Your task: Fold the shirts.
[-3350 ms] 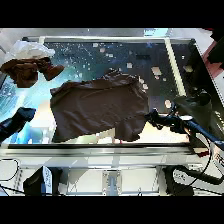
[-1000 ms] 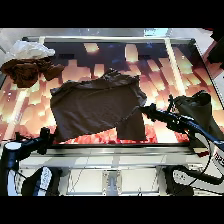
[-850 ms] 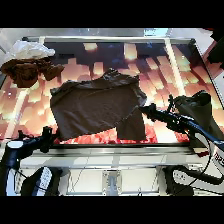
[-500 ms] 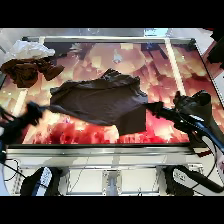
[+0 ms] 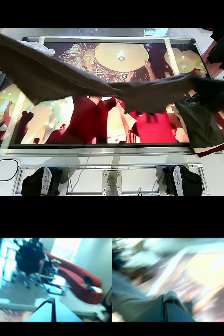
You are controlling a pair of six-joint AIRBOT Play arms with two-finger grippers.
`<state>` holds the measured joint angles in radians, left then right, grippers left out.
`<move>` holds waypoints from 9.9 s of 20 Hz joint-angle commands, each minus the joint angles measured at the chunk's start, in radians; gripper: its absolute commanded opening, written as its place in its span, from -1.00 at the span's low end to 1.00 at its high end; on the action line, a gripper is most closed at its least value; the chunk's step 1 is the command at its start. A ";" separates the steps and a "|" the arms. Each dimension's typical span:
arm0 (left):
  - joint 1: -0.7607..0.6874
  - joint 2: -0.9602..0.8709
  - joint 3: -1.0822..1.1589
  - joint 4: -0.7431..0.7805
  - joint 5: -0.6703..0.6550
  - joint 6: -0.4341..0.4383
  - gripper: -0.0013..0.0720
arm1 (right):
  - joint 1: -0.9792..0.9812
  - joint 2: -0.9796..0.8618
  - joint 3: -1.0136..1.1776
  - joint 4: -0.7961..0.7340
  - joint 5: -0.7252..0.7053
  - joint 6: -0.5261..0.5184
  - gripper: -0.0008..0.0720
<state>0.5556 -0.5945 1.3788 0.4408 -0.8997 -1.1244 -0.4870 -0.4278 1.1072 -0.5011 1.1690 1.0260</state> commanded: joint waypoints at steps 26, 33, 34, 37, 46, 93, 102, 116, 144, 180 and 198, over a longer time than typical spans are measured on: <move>-0.512 -1.009 0.151 1.295 -0.013 -0.645 -0.94 | 0.465 -1.323 0.494 -0.569 -0.378 0.159 -0.92; -0.512 -1.057 0.150 1.306 -0.113 -0.641 -0.94 | 0.452 -1.321 0.432 -0.622 -0.183 0.159 -0.92; -0.512 -1.078 0.150 1.304 -0.132 -0.641 -0.94 | 0.459 -1.321 0.403 -0.621 -0.181 0.159 -0.92; -0.512 -1.135 0.150 1.303 -0.175 -0.642 -0.94 | 0.472 -1.321 0.319 -0.621 -0.189 0.159 -0.92; -0.512 -1.159 0.148 1.242 -0.227 -0.575 -0.11 | 0.494 -1.320 0.266 -0.614 -0.160 0.211 -0.81; -0.512 -0.252 -0.512 1.037 -0.242 -0.415 0.95 | 0.530 -0.484 -0.771 -0.481 -0.160 0.492 -0.02; -0.512 -0.252 -0.512 1.037 -0.241 -0.415 0.95 | 0.531 -0.484 -0.848 -0.304 -0.280 0.518 -0.02; -0.512 -0.252 -0.512 1.038 -0.209 -0.415 0.95 | 0.532 -0.554 -0.852 -0.212 -0.365 0.493 -0.59; 0.190 -0.366 -0.994 0.475 -0.135 -0.469 0.68 | 0.530 -0.561 -0.655 -0.112 -0.291 0.248 -0.91; 0.042 -0.366 -1.064 0.344 0.027 -0.449 0.11 | 0.530 -0.561 -0.655 -0.088 -0.296 0.249 -0.91; -0.267 -0.370 -0.526 0.296 0.114 -0.197 -0.94 | 0.532 -0.451 -0.307 -0.427 -0.319 0.447 -0.92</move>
<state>0.4271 -0.9615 0.8043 0.6582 -0.9520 -1.3155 0.0448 -0.8398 0.7063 -0.8974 0.9066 1.4567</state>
